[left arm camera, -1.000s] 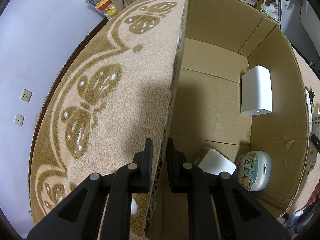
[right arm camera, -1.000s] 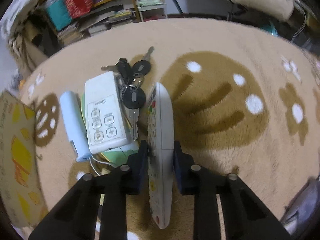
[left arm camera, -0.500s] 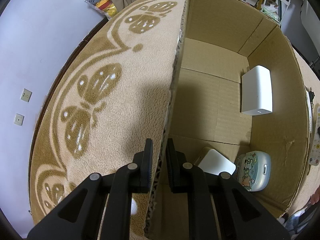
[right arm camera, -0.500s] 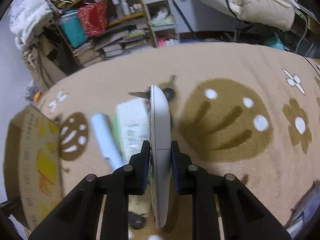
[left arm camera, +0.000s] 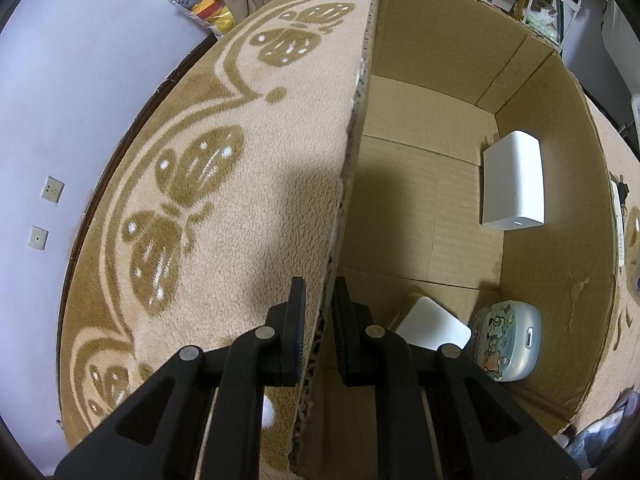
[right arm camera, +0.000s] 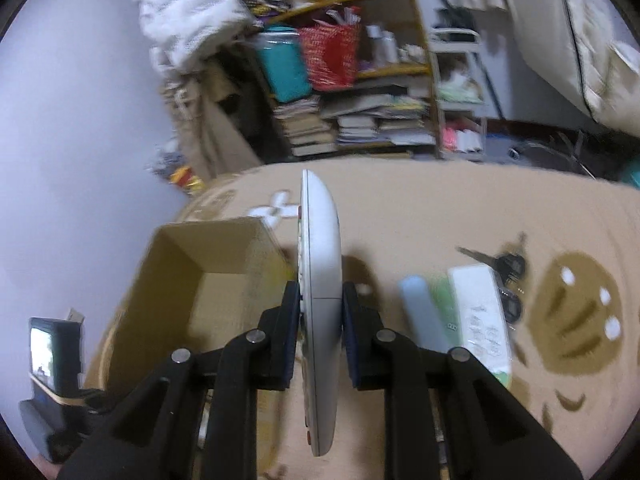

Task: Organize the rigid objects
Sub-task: 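Carry the white remote into the box and open the right tool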

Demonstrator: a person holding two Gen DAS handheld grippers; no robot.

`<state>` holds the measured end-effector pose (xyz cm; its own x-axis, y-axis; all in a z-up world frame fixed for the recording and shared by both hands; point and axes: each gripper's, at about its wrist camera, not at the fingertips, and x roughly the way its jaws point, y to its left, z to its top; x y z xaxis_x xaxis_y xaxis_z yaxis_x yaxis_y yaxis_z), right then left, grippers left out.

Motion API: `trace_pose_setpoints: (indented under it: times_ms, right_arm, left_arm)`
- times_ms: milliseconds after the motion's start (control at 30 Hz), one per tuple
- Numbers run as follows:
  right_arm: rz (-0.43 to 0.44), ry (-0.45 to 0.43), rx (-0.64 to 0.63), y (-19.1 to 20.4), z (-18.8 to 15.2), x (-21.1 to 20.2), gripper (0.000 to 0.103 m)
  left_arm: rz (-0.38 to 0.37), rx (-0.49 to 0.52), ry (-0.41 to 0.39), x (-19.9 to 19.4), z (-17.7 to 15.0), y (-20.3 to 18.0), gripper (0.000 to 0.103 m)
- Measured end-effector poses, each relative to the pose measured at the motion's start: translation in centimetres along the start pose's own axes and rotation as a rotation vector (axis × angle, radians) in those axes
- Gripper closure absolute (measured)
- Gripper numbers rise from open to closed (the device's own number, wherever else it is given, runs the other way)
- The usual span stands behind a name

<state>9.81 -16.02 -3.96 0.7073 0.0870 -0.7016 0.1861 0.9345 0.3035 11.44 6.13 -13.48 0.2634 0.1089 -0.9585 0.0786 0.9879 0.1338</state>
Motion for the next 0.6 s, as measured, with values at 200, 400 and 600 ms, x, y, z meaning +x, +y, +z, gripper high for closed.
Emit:
trace_pose_setpoints:
  times_ms: [200,400,600]
  right_arm:
    - [0.071,0.007,-0.057,3.7,0.2,0.6,0.081]
    - [0.109,0.06,-0.099,6.4,-0.5,3.2,0.081]
    - [0.117,0.116,-0.135,7.7,-1.9,5.4,0.081]
  left_arm:
    - [0.0,0.001,0.001,0.0,0.0,-0.1,0.09]
    - [-0.005,-0.002,0.002,0.0,0.0,0.0,0.09]
    - [-0.013,-0.008,0.003,0.1,0.0,0.1,0.09]
